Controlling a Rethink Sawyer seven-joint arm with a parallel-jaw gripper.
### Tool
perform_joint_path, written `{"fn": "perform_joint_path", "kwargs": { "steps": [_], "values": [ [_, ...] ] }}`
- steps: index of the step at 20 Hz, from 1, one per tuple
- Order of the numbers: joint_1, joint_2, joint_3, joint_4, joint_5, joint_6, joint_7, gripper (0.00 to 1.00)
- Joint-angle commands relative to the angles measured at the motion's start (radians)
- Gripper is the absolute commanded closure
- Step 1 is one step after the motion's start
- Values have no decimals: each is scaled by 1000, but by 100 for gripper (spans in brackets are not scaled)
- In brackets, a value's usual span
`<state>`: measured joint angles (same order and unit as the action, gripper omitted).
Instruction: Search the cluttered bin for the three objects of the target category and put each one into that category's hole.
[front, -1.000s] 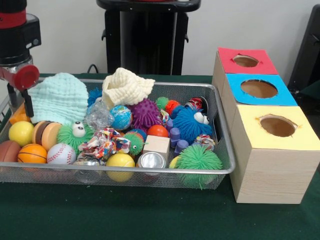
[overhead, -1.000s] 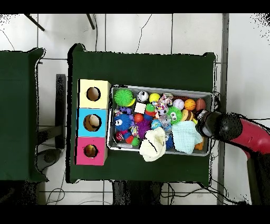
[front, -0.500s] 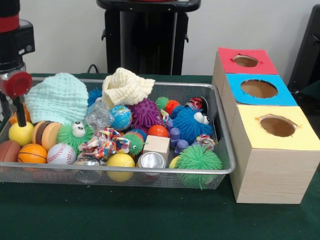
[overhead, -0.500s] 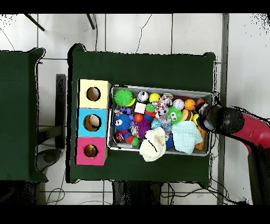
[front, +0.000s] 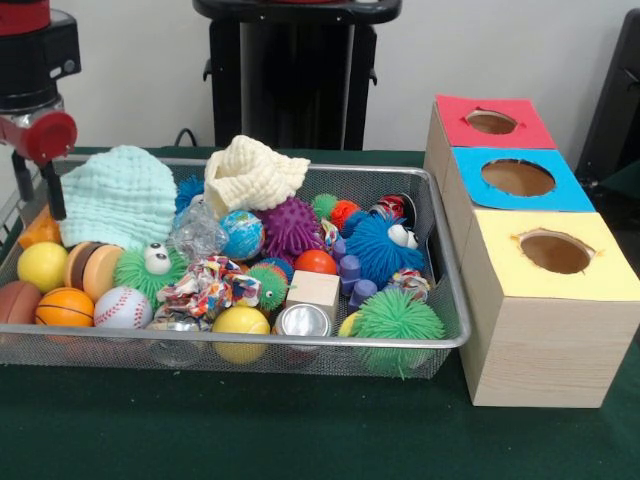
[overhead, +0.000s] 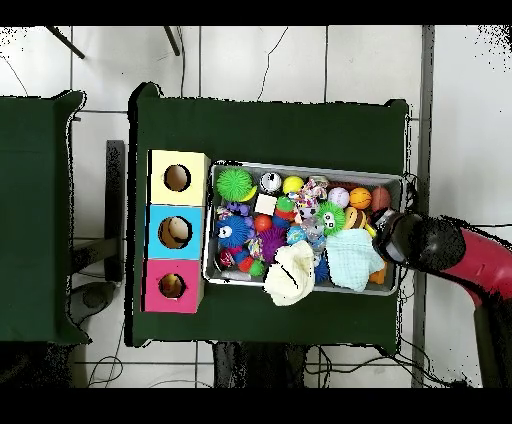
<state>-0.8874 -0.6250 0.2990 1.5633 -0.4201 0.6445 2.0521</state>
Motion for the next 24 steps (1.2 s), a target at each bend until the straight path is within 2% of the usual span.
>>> {"fn": "perform_joint_path", "kwargs": {
  "steps": [1,5,8,11,20,24],
  "values": [
    [-32,-79,32,250,-50,-89,-81,0],
    [-37,-95,25,300,-61,-121,-58,0],
    [-32,-95,15,304,-74,-131,-54,0],
    [-10,-74,-7,276,-96,-138,-45,0],
    [49,113,-76,127,-189,-238,13,0],
    [59,129,-78,100,-183,-216,2,0]
  ]
}}
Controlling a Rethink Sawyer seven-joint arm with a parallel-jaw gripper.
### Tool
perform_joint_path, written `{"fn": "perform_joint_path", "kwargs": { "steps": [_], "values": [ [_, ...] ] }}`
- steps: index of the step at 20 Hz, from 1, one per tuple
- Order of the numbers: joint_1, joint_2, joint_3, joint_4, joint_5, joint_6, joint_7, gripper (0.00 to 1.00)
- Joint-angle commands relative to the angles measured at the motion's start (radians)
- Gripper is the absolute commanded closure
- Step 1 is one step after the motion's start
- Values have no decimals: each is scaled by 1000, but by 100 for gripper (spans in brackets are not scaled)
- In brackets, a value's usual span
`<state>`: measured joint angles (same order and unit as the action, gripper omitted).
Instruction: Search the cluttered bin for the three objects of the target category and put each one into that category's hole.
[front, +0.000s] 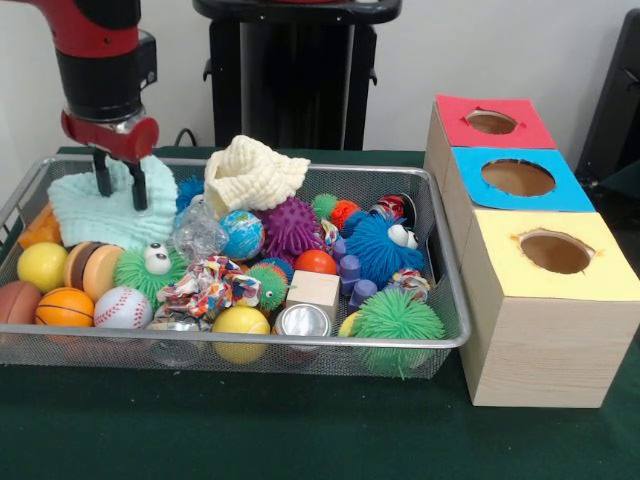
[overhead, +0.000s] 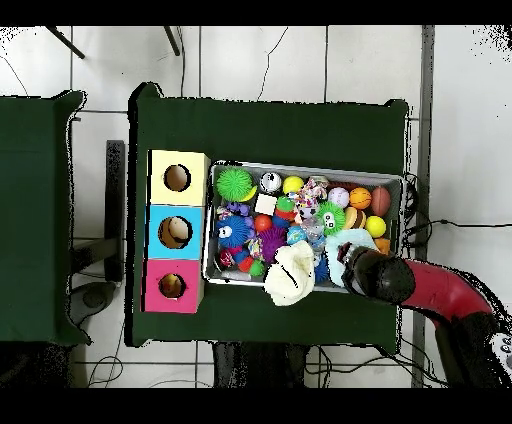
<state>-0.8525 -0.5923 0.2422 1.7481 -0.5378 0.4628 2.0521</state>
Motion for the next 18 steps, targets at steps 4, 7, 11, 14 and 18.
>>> {"fn": "perform_joint_path", "kwargs": {
  "steps": [4,7,11,14,18],
  "values": [
    [34,102,-28,-102,-59,-29,-10,0],
    [40,96,-35,-107,-54,-18,-16,0],
    [43,86,-36,-113,-45,1,-25,0],
    [41,90,-31,-124,-39,11,-35,0],
    [42,122,-41,-137,-49,-22,-19,0]
  ]
}}
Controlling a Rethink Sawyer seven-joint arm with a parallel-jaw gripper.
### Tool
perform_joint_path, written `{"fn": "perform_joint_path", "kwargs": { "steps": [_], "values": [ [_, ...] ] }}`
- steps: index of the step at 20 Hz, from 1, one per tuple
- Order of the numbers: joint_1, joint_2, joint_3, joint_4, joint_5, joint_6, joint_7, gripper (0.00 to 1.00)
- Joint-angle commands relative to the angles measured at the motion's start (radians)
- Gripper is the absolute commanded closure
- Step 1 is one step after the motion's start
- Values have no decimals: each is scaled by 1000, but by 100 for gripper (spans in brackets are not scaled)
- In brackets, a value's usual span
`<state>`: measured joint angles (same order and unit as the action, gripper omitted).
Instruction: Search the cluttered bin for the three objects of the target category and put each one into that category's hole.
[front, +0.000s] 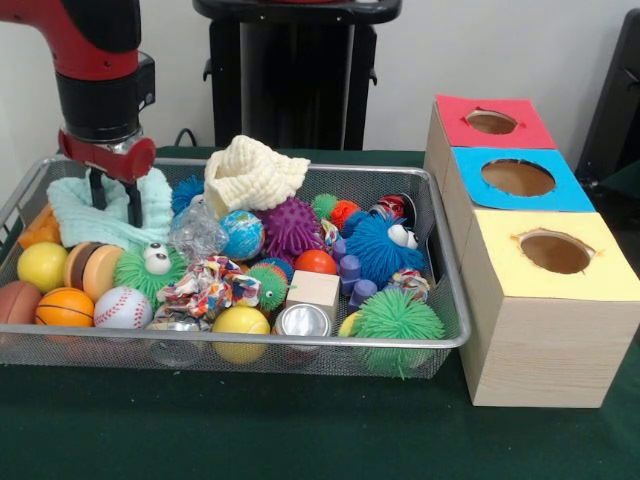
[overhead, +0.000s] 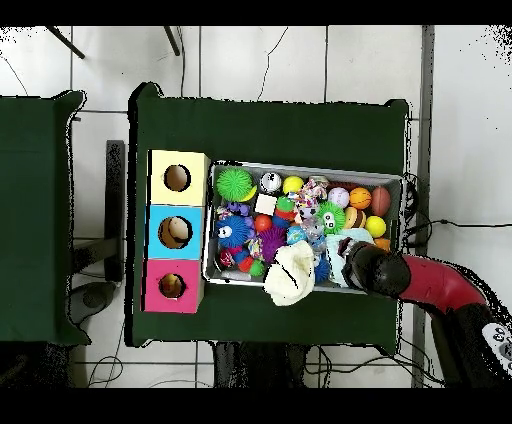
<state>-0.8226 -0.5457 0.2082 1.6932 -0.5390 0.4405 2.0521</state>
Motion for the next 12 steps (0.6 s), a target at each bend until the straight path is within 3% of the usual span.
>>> {"fn": "perform_joint_path", "kwargs": {
  "steps": [1,2,3,12],
  "values": [
    [16,78,-12,-85,-56,-15,-16,0],
    [29,76,-24,-88,-69,-8,-21,0],
    [36,73,-34,-85,-65,6,-19,100],
    [44,33,-35,-86,-23,52,-18,100]
  ]
}}
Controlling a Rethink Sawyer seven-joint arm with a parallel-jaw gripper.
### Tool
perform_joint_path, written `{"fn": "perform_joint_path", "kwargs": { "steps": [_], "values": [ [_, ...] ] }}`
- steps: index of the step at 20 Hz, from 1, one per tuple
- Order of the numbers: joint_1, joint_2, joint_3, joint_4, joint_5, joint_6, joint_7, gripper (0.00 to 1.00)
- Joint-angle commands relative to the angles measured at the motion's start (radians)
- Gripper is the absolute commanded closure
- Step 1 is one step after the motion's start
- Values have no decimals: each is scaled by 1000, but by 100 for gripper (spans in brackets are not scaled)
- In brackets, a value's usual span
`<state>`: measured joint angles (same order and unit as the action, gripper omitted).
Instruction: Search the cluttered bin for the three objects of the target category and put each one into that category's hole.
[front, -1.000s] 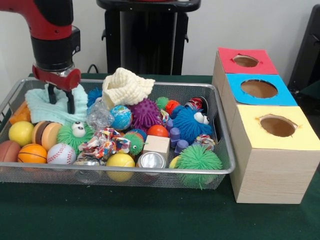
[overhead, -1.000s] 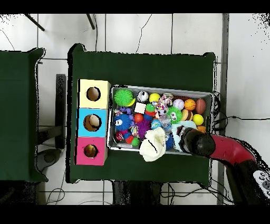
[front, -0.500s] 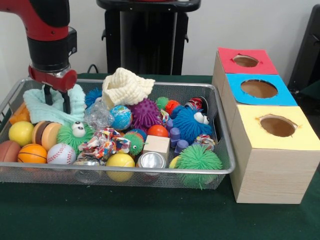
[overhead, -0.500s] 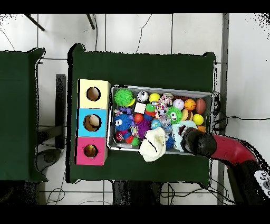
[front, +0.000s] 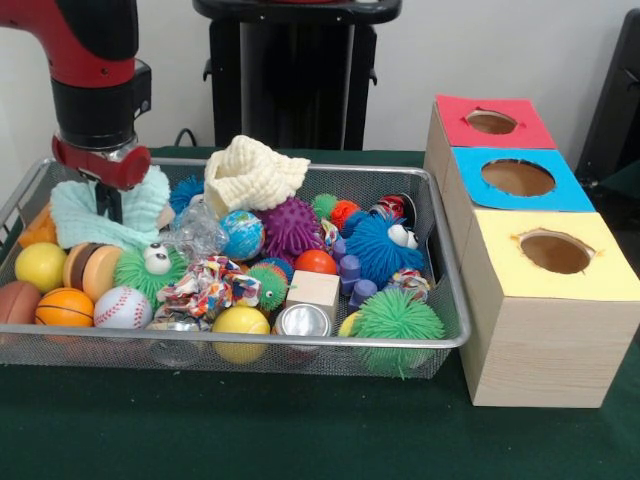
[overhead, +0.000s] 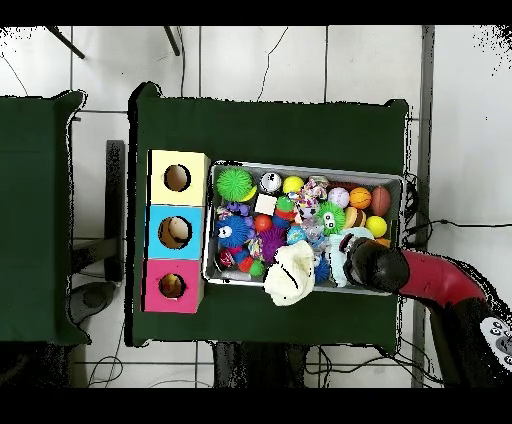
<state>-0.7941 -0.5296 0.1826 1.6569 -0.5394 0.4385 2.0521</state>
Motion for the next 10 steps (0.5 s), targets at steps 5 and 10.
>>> {"fn": "perform_joint_path", "kwargs": {
  "steps": [5,10],
  "values": [
    [9,-17,-7,-26,-5,76,-33,100],
    [-24,-144,4,81,15,109,-74,100]
  ]
}}
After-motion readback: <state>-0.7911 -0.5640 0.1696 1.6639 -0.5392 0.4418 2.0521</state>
